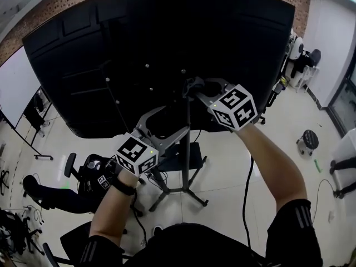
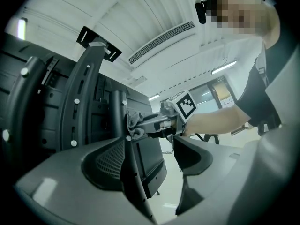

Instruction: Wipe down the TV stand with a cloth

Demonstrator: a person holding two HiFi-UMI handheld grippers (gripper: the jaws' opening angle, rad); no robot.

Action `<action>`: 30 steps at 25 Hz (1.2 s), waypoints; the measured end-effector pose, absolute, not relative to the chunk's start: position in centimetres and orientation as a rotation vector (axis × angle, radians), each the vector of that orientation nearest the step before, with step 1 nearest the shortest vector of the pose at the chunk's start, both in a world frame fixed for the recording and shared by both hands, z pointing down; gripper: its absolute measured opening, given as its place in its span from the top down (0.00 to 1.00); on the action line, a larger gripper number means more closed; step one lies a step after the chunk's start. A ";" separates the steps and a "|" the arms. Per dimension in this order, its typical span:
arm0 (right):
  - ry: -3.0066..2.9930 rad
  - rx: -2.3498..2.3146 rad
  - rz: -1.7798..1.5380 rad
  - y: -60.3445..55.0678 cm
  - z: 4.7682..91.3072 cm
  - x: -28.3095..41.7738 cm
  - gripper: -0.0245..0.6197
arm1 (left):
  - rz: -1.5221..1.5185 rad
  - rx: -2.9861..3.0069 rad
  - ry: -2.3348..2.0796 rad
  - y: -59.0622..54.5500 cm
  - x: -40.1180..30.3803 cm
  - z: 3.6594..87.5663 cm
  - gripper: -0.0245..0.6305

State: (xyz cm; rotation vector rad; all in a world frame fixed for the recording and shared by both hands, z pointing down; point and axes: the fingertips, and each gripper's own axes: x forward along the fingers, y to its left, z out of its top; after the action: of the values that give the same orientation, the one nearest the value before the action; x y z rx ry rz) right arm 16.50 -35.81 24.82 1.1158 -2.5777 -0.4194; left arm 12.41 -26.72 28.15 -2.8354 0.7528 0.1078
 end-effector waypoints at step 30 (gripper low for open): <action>-2.526 1.057 -0.091 -35.3 44.8 15.7 0.84 | -0.120 -3.071 0.812 -27.3 12.7 45.4 0.43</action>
State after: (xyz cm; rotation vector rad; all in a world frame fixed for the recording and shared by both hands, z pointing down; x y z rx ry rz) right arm 15.74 -35.26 44.79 1.0574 -2.5263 -0.0910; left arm 12.68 -27.27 45.45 -3.0713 0.8116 -0.1199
